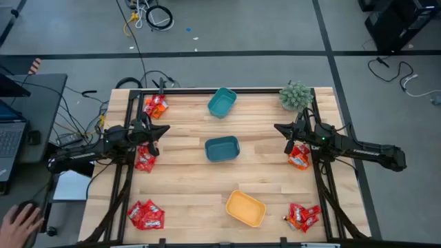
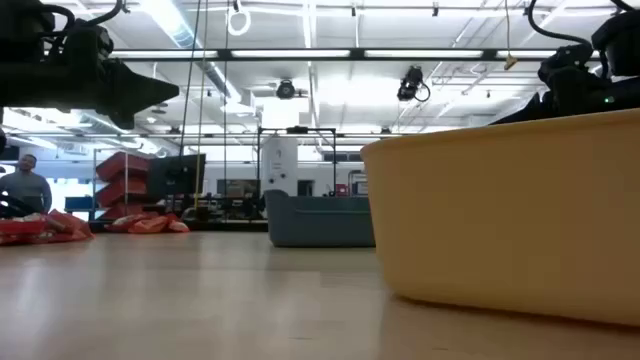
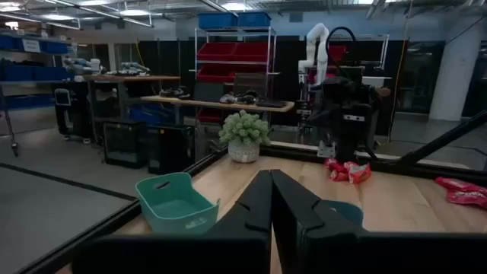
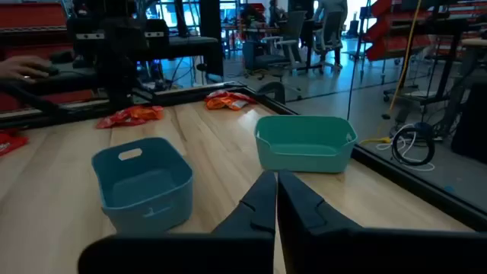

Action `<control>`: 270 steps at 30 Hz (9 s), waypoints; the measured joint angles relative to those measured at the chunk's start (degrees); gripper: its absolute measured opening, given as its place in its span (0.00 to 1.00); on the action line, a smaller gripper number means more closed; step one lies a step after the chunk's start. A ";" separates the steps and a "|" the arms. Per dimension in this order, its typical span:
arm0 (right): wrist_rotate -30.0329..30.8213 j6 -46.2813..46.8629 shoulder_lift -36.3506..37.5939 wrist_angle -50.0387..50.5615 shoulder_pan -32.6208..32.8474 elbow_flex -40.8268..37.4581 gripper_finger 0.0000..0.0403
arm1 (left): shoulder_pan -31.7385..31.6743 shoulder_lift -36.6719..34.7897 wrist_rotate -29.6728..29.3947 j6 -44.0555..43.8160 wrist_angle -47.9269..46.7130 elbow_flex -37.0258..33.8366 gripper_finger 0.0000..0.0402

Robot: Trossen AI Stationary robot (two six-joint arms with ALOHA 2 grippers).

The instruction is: Sort candy

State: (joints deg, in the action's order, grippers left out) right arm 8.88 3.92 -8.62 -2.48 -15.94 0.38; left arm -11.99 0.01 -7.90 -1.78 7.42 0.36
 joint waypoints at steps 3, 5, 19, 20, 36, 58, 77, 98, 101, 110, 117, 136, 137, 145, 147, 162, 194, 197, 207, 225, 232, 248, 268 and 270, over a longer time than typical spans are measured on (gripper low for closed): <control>-0.01 0.00 0.02 0.02 0.01 0.00 0.01 | -0.01 0.00 0.00 0.02 -0.02 0.01 0.01; -0.02 0.00 0.00 0.02 0.00 -0.02 0.01 | -0.01 -0.01 -0.01 0.01 0.00 0.00 0.01; 0.00 0.00 0.00 0.02 0.00 0.00 0.01 | -0.01 0.00 -0.01 0.01 0.00 0.00 0.01; -0.01 0.00 0.01 0.02 0.00 -0.01 0.01 | -0.02 0.00 -0.02 0.00 0.00 0.01 0.01; -0.02 0.00 0.00 0.01 0.01 -0.01 0.01 | 0.00 0.00 -0.02 0.00 0.00 0.01 0.01; -0.02 0.00 0.00 0.02 0.01 0.00 0.01 | -0.01 -0.01 -0.02 0.01 -0.01 0.01 0.01; -0.02 0.00 0.01 0.02 0.00 0.00 0.01 | -0.01 -0.02 0.77 -5.33 2.73 0.00 0.01; -0.01 0.00 0.01 -0.01 0.02 0.00 0.01 | -1.58 38.25 -4.81 -13.72 -29.03 30.85 0.01; -0.02 0.00 0.00 0.00 0.02 0.00 0.01 | -5.51 45.57 -5.20 -13.64 -34.81 35.98 0.01; -0.02 0.00 0.00 -0.01 0.01 0.00 0.01 | -22.79 62.01 0.36 -7.52 -45.82 45.00 0.00; -0.01 0.00 0.00 -0.02 0.02 0.00 0.01 | -32.25 71.70 -1.65 -5.73 -51.61 49.96 0.02; 0.00 0.00 0.00 -0.01 0.00 -0.01 0.01 | -34.91 87.16 -12.72 6.23 -61.01 52.41 0.30; -0.01 0.00 0.01 -0.02 0.01 -0.01 0.01 | -34.91 87.44 -12.75 6.21 -60.80 52.41 0.32; 0.00 0.00 0.00 -0.01 0.00 -0.01 0.01 | -35.29 87.78 -12.55 7.62 -55.77 52.41 0.47; 0.00 0.00 0.00 -0.02 0.01 0.00 0.01 | -36.05 87.79 -10.87 8.02 -54.49 52.41 0.49; 0.00 -0.01 0.02 -0.01 0.01 0.00 0.01 | -40.47 94.87 -7.61 8.92 -50.31 53.55 0.51; -0.01 -0.01 0.01 -0.01 0.01 -0.02 0.01 | -23.84 85.73 1.88 10.32 -61.16 71.49 0.00; 0.00 0.00 0.00 0.00 0.00 -0.02 0.01 | -16.92 84.24 2.43 10.33 -60.51 74.20 0.00; -0.01 0.00 0.00 -0.02 0.01 -0.01 0.01 | -0.11 86.14 3.38 9.33 -50.34 76.30 0.00; 0.00 0.00 0.00 0.00 0.00 0.00 0.01 | 3.51 101.41 16.06 10.26 -41.08 76.26 0.00; -0.01 0.00 0.01 -0.55 0.01 0.00 0.01 | 3.54 104.19 18.62 12.12 -42.17 76.26 0.00; -0.02 1.06 0.02 -6.23 0.04 0.00 0.01 | 6.16 104.48 20.57 12.29 -43.09 76.26 0.14; -1.24 14.52 -10.47 22.58 8.50 17.73 0.20 | 4.87 89.39 13.33 13.33 -21.60 62.27 0.01; -1.29 16.11 -13.55 23.61 9.90 19.35 0.20 | 4.87 86.30 13.73 13.23 -16.88 59.07 0.01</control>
State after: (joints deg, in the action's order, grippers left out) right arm 7.60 20.03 -22.17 21.13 -6.04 19.73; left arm -7.11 86.31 5.83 11.44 -9.46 59.43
